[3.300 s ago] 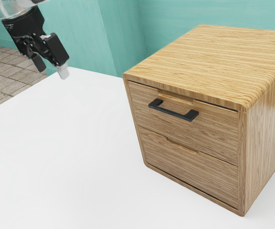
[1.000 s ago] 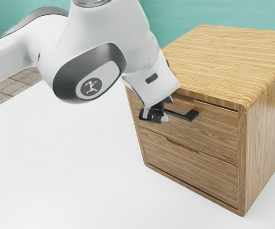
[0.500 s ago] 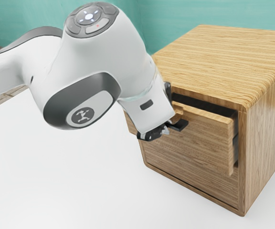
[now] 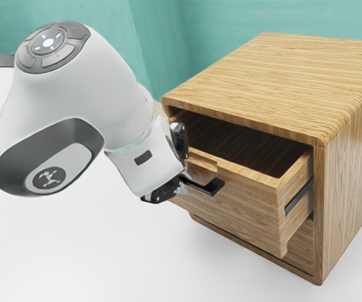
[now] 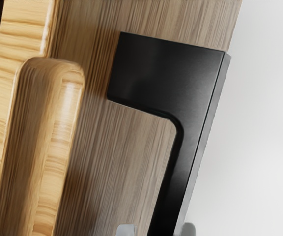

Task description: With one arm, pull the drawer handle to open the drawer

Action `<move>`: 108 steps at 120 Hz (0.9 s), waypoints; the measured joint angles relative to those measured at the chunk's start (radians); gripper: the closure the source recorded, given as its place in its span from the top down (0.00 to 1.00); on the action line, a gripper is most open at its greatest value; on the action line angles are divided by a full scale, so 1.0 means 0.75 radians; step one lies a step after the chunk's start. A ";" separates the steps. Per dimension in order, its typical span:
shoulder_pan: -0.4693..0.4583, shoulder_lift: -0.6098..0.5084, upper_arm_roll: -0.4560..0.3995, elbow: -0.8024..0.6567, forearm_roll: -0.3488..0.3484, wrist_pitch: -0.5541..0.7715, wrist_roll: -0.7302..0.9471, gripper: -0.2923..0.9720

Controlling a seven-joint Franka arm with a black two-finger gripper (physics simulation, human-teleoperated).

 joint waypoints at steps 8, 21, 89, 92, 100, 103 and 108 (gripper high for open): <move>0.006 -0.027 -0.006 -0.028 -0.012 0.003 -0.001 0.15; 0.011 -0.077 -0.030 -0.071 -0.026 0.007 -0.004 0.14; 0.013 -0.321 -0.063 -0.264 -0.055 0.022 -0.008 0.16; 0.014 -0.328 -0.062 -0.269 -0.056 0.021 -0.008 0.16; 0.016 -0.347 -0.060 -0.285 -0.058 0.019 -0.007 0.16; 0.016 -0.354 -0.061 -0.290 -0.058 0.018 -0.007 0.16; 0.016 -0.372 -0.061 -0.306 -0.062 0.017 -0.007 0.16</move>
